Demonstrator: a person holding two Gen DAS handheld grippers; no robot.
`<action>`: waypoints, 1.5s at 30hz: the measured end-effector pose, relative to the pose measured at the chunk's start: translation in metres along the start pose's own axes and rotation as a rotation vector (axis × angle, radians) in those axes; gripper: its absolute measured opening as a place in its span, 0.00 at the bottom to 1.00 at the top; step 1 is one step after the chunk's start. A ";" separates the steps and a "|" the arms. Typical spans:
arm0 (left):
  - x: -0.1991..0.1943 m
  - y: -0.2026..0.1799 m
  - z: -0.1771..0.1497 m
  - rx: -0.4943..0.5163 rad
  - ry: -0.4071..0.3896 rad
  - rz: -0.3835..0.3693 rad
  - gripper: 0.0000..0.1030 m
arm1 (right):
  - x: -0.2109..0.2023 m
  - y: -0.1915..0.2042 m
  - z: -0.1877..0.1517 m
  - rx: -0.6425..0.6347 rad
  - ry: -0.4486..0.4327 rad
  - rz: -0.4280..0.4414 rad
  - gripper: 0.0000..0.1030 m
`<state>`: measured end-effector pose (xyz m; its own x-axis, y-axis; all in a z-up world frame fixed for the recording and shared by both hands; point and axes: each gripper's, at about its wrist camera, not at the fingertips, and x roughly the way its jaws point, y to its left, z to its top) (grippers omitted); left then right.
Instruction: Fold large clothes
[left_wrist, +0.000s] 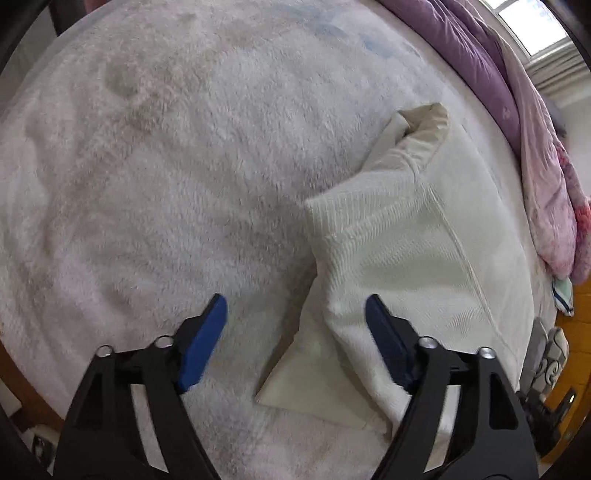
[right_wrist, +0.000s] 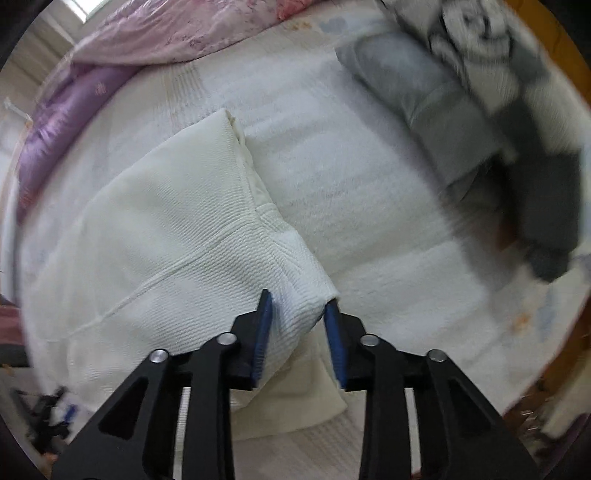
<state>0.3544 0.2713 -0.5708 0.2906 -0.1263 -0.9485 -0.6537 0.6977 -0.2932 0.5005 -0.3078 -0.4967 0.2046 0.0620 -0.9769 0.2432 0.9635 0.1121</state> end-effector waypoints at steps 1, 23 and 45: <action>0.001 0.001 -0.001 0.003 0.013 0.000 0.78 | -0.003 0.010 0.001 -0.015 -0.008 -0.038 0.54; 0.041 -0.001 -0.019 -0.019 0.088 -0.032 0.84 | 0.106 0.269 0.041 -0.464 0.027 0.194 0.03; 0.061 -0.011 -0.029 0.009 0.097 -0.071 0.85 | 0.086 0.168 -0.108 -0.307 0.139 0.249 0.00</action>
<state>0.3590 0.2359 -0.6290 0.2668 -0.2432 -0.9326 -0.6273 0.6907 -0.3596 0.4568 -0.1130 -0.5814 0.0869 0.3170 -0.9444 -0.0956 0.9463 0.3089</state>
